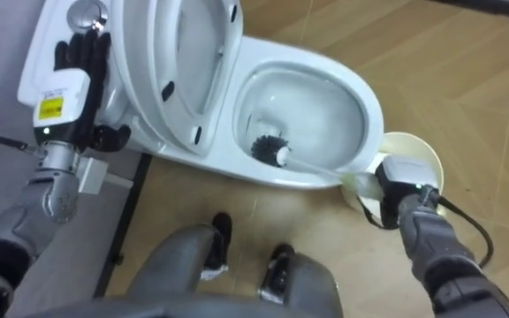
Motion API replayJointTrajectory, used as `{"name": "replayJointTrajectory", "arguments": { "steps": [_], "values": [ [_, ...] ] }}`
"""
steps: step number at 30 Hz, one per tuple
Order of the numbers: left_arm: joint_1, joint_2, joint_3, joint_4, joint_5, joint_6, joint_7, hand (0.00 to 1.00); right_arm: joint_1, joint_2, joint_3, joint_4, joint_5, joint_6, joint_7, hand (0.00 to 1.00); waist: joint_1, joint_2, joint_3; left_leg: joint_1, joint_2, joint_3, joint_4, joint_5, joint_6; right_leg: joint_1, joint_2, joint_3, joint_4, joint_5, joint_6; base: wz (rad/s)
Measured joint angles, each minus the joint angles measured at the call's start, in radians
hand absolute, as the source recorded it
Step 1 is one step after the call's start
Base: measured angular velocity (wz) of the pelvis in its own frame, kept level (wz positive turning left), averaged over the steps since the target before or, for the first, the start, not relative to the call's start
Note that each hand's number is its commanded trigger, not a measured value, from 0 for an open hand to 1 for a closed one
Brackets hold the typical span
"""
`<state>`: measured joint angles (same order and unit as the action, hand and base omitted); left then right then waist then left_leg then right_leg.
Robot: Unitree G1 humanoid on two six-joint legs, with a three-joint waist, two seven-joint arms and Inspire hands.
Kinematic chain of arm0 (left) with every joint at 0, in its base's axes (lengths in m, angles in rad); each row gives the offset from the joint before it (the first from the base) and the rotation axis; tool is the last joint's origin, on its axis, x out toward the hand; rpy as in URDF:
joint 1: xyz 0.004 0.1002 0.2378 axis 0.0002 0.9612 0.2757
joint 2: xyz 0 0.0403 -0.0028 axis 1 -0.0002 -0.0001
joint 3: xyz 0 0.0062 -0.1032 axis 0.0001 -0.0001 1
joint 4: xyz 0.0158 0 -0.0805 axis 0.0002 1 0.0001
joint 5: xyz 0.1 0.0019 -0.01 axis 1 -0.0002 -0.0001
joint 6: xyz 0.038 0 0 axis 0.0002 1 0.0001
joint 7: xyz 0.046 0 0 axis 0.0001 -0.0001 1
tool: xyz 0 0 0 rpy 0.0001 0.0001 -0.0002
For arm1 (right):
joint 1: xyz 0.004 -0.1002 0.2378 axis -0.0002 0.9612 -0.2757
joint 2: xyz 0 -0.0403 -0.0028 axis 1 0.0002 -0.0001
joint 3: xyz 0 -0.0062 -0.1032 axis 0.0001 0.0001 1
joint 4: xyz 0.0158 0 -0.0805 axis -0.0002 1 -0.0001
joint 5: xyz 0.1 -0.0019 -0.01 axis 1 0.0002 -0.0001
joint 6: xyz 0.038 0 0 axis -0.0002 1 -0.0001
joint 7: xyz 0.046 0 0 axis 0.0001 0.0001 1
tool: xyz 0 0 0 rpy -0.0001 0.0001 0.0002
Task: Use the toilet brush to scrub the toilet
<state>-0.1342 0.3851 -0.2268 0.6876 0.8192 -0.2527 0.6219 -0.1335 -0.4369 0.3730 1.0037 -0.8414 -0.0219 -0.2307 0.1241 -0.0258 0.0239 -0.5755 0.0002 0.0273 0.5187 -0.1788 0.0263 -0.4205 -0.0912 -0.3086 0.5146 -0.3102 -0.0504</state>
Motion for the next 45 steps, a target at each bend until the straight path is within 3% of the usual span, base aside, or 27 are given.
{"name": "replayJointTrajectory", "arguments": {
  "steps": [4,6,10,12,15,20,23,27,29,35,45],
  "values": [
    [-0.027,0.018,-0.023,-0.011,-0.005,0.004,0.010,0.00,-0.018,-0.037,0.009,0.008,0.006,0.001,-0.020,1.00,0.002,0.008,0.0029,-0.053,0.002,-0.004,0.037,0.000,0.000,-0.052,-0.013,-0.016,0.050,-0.017,-0.006,0.10],
    [-0.050,0.027,-0.044,-0.018,-0.032,0.004,0.022,0.00,-0.035,-0.071,0.027,0.017,0.007,0.003,-0.035,1.00,0.001,0.025,0.0129,-0.095,0.003,-0.005,0.072,0.000,0.000,-0.090,-0.024,-0.024,0.093,-0.031,-0.010,0.13],
    [-0.097,0.055,-0.057,-0.066,-0.062,0.005,0.032,0.00,-0.131,-0.122,0.070,0.025,0.012,0.029,-0.039,1.00,0.010,0.050,0.0232,-0.214,-0.005,-0.011,0.142,0.000,0.001,-0.213,-0.049,-0.037,0.200,-0.060,-0.028,0.12],
    [-0.135,0.087,-0.094,-0.092,-0.081,0.005,0.049,0.00,-0.204,-0.142,0.110,0.058,0.028,0.046,-0.038,1.00,0.020,0.058,0.0284,-0.289,-0.011,-0.020,0.185,0.003,-0.001,-0.290,-0.069,-0.045,0.271,-0.078,-0.039,0.19],
    [-0.174,0.093,-0.104,-0.124,-0.103,0.005,0.068,0.00,-0.293,-0.161,0.136,0.069,0.039,0.069,-0.039,1.00,0.044,0.076,0.0364,-0.370,-0.013,-0.026,0.229,0.006,-0.003,-0.370,-0.083,-0.052,0.331,-0.091,-0.052,0.10],
    [-0.248,0.103,-0.154,-0.129,-0.112,0.006,0.116,0.00,-0.417,-0.179,0.214,0.072,0.085,0.087,-0.043,1.00,0.079,0.090,0.0376,-0.480,-0.017,-0.022,0.298,0.008,-0.004,-0.477,-0.127,-0.077,0.432,-0.120,-0.073,0.11],
    [-0.280,0.104,-0.173,-0.129,-0.113,0.006,0.140,0.00,-0.469,-0.179,0.242,0.072,0.089,0.109,-0.044,1.00,0.088,0.087,0.0403,-0.522,-0.019,-0.012,0.329,0.008,-0.005,-0.518,-0.149,-0.085,0.483,-0.139,-0.082,0.15],
    [-0.334,0.133,-0.207,-0.126,-0.120,0.010,0.181,0.00,-0.518,-0.198,0.299,0.051,0.095,0.134,-0.045,1.00,0.101,0.076,0.0539,-0.568,-0.012,-0.009,0.372,0.007,-0.005,-0.559,-0.154,-0.087,0.530,-0.154,-0.095,0.02],
    [-0.353,0.140,-0.215,-0.126,-0.120,0.010,0.194,0.00,-0.536,-0.208,0.315,0.043,0.096,0.139,-0.048,1.00,0.101,0.074,0.0556,-0.593,-0.013,-0.015,0.389,0.007,-0.006,-0.577,-0.155,-0.095,0.551,-0.160,-0.103,0.07],
    [-0.388,0.157,-0.224,-0.125,-0.120,0.009,0.248,0.00,-0.566,-0.218,0.328,0.018,0.140,0.144,-0.051,1.00,0.096,0.049,0.0716,-0.634,-0.013,-0.023,0.420,0.010,-0.022,-0.617,-0.166,-0.105,0.589,-0.166,-0.123,0.04],
    [-0.351,0.224,-0.228,-0.135,-0.120,0.016,0.315,0.00,-0.595,-0.190,0.310,0.010,0.472,0.123,-0.062,1.00,0.038,0.023,0.0697,-0.651,-0.014,-0.023,0.426,0.016,-0.021,-0.637,-0.168,-0.100,0.612,-0.165,-0.128,0.00]
  ]
}}
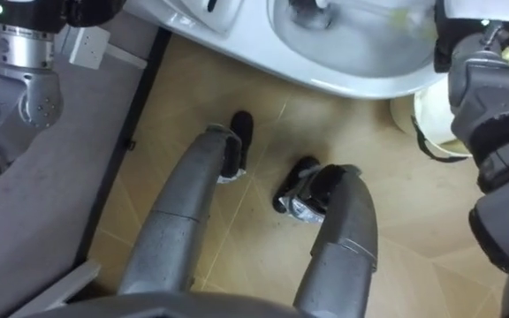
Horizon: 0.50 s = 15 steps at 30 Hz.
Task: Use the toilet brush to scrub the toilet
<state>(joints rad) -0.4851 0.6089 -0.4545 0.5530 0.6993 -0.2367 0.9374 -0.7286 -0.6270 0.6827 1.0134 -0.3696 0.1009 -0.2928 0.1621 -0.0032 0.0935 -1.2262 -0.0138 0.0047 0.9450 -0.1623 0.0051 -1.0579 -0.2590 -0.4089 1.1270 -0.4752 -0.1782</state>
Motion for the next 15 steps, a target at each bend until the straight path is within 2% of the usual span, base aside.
{"name": "replayJointTrajectory", "arguments": {
  "steps": [3,8,12,15],
  "values": [
    [0.008,0.001,0.002,-0.002,0.001,0.035,0.013,0.00,0.000,0.024,-0.040,0.023,0.077,-0.018,-0.017,1.00,-0.025,-0.005,-0.0003,0.000,-0.003,0.000,-0.001,0.005,-0.004,-0.003,-0.005,0.000,0.004,0.002,-0.005,0.00],
    [0.007,-0.001,-0.015,-0.005,0.013,0.073,0.012,0.00,0.004,0.044,-0.039,0.049,0.176,-0.019,-0.016,1.00,-0.033,-0.005,-0.0009,0.005,-0.005,-0.003,0.011,0.007,-0.002,0.005,-0.006,-0.002,0.007,0.006,-0.006,0.00],
    [0.005,-0.007,-0.023,-0.009,0.020,0.098,-0.023,0.00,0.010,0.081,-0.040,0.079,0.165,-0.013,-0.006,1.00,-0.033,-0.001,-0.0018,0.021,-0.005,-0.013,0.014,0.002,-0.004,0.030,-0.001,-0.008,0.004,0.005,-0.002,0.00],
    [-0.017,-0.035,-0.043,0.000,0.022,0.120,-0.065,0.00,0.039,0.085,-0.037,0.076,0.083,-0.013,0.019,1.00,-0.016,0.008,-0.0027,0.040,-0.012,-0.014,0.004,0.001,-0.004,0.046,-0.005,-0.009,-0.001,0.004,0.004,0.04]
  ]
}}
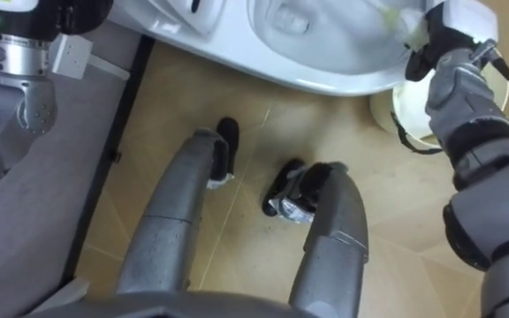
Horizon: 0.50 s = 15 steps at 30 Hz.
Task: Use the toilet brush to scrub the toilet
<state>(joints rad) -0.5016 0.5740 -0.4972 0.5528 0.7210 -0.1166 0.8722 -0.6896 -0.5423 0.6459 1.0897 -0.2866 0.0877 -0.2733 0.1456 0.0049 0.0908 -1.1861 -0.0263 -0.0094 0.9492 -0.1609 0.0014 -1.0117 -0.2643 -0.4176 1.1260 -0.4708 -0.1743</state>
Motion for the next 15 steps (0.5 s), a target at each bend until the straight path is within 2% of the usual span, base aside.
{"name": "replayJointTrajectory", "arguments": {
  "steps": [3,5,6,7,9,13,15],
  "values": [
    [0.000,-0.013,0.000,0.000,0.001,0.002,-0.023,0.00,0.010,0.006,0.009,-0.004,-0.093,0.008,0.026,1.00,0.017,0.021,-0.0010,0.004,0.000,-0.003,-0.006,0.000,0.000,0.003,0.004,0.000,-0.011,0.002,0.009,-0.06],
    [0.002,-0.024,-0.004,0.014,0.001,0.002,-0.041,0.00,0.016,-0.007,0.013,-0.015,-0.171,0.017,0.047,1.00,0.025,0.048,-0.0017,0.021,-0.001,-0.007,-0.012,-0.001,0.001,0.023,0.010,-0.001,-0.024,0.005,0.014,-0.05],
    [0.000,-0.039,-0.016,0.032,0.001,0.004,-0.050,0.00,0.031,-0.018,0.032,-0.034,-0.210,0.027,0.052,1.00,0.034,0.065,-0.0089,0.030,0.000,-0.010,-0.018,-0.002,0.002,0.033,0.015,-0.002,-0.037,0.007,0.017,0.00],
    [0.000,-0.045,-0.017,0.041,0.002,0.006,-0.055,0.00,0.043,-0.028,0.040,-0.051,-0.238,0.037,0.054,1.00,0.038,0.073,-0.0132,0.033,0.000,-0.009,-0.021,-0.003,0.003,0.037,0.015,-0.003,-0.041,0.007,0.018,-0.05],
    [0.006,-0.049,-0.017,0.064,0.015,0.006,-0.072,0.00,0.084,-0.053,0.041,-0.112,-0.301,0.056,0.061,1.00,0.054,0.096,-0.0185,0.049,0.007,-0.006,-0.024,-0.010,0.006,0.054,0.023,0.000,-0.052,0.009,0.021,-0.08],
    [0.030,-0.049,-0.016,0.065,-0.014,0.007,-0.071,0.00,0.137,-0.065,0.040,-0.192,-0.359,0.093,0.064,1.00,0.054,0.113,-0.0230,0.063,0.021,-0.004,-0.038,-0.016,0.004,0.070,0.044,0.000,-0.081,0.014,0.020,-0.07],
    [0.044,-0.049,-0.016,0.065,-0.025,0.003,-0.059,0.00,0.174,-0.092,0.039,-0.259,-0.391,0.100,0.065,1.00,0.054,0.114,-0.0237,0.064,0.022,-0.004,-0.045,-0.018,0.001,0.071,0.046,0.000,-0.088,0.016,0.018,0.00]
  ]
}}
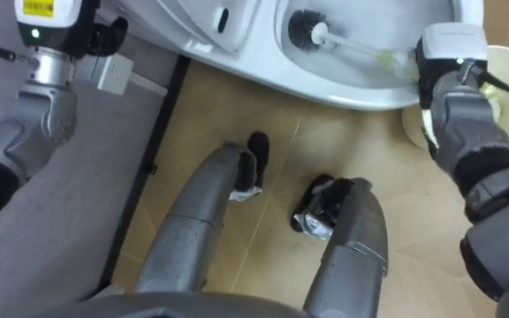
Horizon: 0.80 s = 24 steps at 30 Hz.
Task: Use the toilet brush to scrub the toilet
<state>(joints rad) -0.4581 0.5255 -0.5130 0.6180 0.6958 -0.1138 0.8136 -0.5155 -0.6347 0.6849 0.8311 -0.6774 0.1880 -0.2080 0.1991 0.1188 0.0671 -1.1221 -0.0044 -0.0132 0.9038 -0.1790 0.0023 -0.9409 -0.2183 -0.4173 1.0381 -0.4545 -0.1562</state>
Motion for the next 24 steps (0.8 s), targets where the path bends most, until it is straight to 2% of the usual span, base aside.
{"name": "replayJointTrajectory", "arguments": {
  "steps": [3,8,10,11,13,14,15,16,18,21,24],
  "values": [
    [0.017,0.000,0.003,-0.006,-0.021,-0.003,0.017,0.00,0.024,-0.019,-0.001,-0.045,0.000,0.003,0.000,1.00,0.001,0.000,-0.0003,0.001,0.009,0.000,0.000,-0.001,0.000,0.004,0.011,0.000,-0.009,-0.002,-0.001,-0.01],
    [0.024,0.001,0.000,-0.001,-0.040,-0.003,0.019,0.00,0.007,-0.027,0.010,-0.025,0.038,-0.004,-0.001,1.00,0.008,-0.001,0.0001,0.011,0.012,0.001,-0.001,-0.007,-0.003,0.016,0.014,0.000,-0.017,-0.002,-0.004,-0.03],
    [0.022,0.001,-0.001,-0.003,-0.040,-0.001,0.022,0.00,-0.021,-0.035,0.038,0.008,0.129,-0.025,-0.003,1.00,0.006,-0.006,0.0012,0.012,0.011,0.004,-0.005,-0.008,-0.003,0.014,0.010,0.000,-0.017,-0.003,-0.003,0.00],
    [0.018,0.002,-0.001,-0.002,-0.039,-0.001,0.028,0.00,-0.040,-0.030,0.039,0.041,0.216,-0.043,-0.004,1.00,0.004,-0.015,0.0020,0.012,0.010,0.007,-0.007,-0.009,-0.001,0.013,0.007,0.000,-0.015,-0.003,-0.003,0.05],
    [0.015,0.003,-0.001,-0.006,-0.038,0.000,0.033,0.00,-0.067,-0.009,0.034,0.110,0.365,-0.070,-0.011,1.00,0.000,-0.031,0.0018,0.013,0.006,0.008,-0.011,-0.008,-0.001,0.012,0.003,0.000,-0.011,-0.003,-0.002,0.04],
    [0.013,0.009,-0.001,-0.012,-0.038,0.001,0.041,0.00,-0.082,0.011,0.017,0.152,0.477,-0.079,-0.014,1.00,-0.002,-0.045,0.0013,0.012,0.006,0.012,-0.013,-0.007,0.001,0.007,0.002,0.004,-0.010,-0.004,-0.002,0.00],
    [0.010,0.019,-0.001,-0.018,-0.036,0.001,0.051,0.00,-0.093,0.027,-0.009,0.180,0.578,-0.083,-0.017,1.00,-0.004,-0.064,0.0020,0.007,0.006,0.019,-0.017,-0.004,0.003,-0.005,-0.002,0.010,-0.005,-0.003,-0.002,0.00],
    [0.008,0.022,-0.001,-0.020,-0.036,0.002,0.058,0.00,-0.095,0.029,-0.022,0.182,0.625,-0.083,-0.017,1.00,-0.012,-0.070,0.0023,0.002,0.005,0.021,-0.017,-0.002,0.004,-0.010,-0.005,0.010,-0.002,-0.004,-0.002,0.09],
    [0.010,0.028,0.000,-0.028,-0.036,0.013,0.098,0.00,-0.097,0.035,-0.054,0.184,0.770,-0.084,-0.019,1.00,-0.034,-0.085,0.0097,-0.008,-0.010,0.023,-0.015,0.004,0.008,-0.024,-0.024,0.012,0.020,-0.011,-0.002,0.17],
    [0.009,0.047,0.000,-0.047,-0.036,0.019,0.099,0.00,-0.097,0.045,-0.075,0.185,0.859,-0.087,-0.020,1.00,-0.048,-0.096,0.0116,-0.019,-0.008,0.026,-0.009,0.007,0.010,-0.036,-0.027,0.013,0.028,-0.011,-0.003,0.02],
    [0.008,0.047,0.000,-0.059,-0.033,0.039,0.097,0.00,-0.097,0.055,-0.078,0.192,0.984,-0.087,-0.017,1.00,-0.072,-0.104,0.0134,-0.022,-0.027,0.027,-0.012,0.019,0.015,-0.043,-0.049,0.013,0.043,-0.012,0.000,0.14]
  ]
}}
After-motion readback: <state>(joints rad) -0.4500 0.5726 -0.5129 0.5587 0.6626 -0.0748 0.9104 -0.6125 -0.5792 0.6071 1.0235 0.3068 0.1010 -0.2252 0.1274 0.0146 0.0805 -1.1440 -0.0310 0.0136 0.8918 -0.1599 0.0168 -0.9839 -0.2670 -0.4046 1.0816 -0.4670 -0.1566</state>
